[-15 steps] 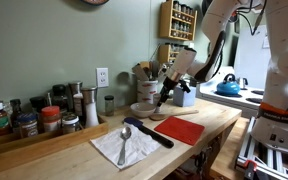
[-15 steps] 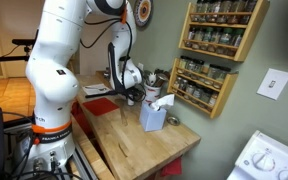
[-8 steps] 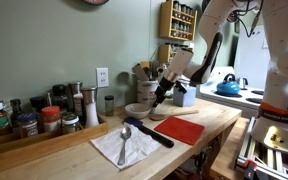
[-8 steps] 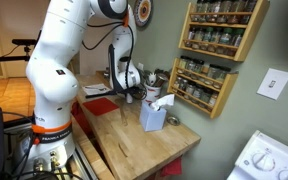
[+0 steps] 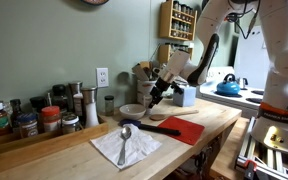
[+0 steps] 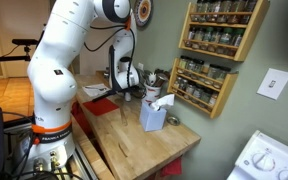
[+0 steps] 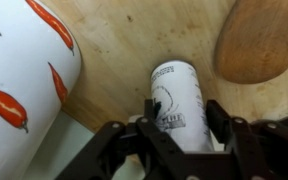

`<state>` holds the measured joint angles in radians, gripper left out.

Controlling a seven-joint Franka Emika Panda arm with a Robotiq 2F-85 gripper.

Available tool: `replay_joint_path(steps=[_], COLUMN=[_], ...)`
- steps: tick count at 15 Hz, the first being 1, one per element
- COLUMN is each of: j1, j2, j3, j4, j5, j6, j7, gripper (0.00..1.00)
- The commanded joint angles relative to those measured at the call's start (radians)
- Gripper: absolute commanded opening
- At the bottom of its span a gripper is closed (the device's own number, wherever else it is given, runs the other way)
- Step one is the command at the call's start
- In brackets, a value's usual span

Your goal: Use the bottle to push the bowl to the left then put some contents of the bottle in the bowl

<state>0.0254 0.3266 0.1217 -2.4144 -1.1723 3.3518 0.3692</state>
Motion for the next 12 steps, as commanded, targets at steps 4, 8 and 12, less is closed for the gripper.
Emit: replay_joint_path(steps=[4,8,12], j1=[-0.097,-0.155,-0.204], j2=[0.064,0.091,0.118], j3=[0.08,0.123,0.178], j4=[0.02,0.042,0.076], j5=[-0.038,-0.089,-0.142], j6=[0.052,0.074,0.064], j7=[-0.012,-0.001,0.015], gripper=[0.3,0.3,0.3])
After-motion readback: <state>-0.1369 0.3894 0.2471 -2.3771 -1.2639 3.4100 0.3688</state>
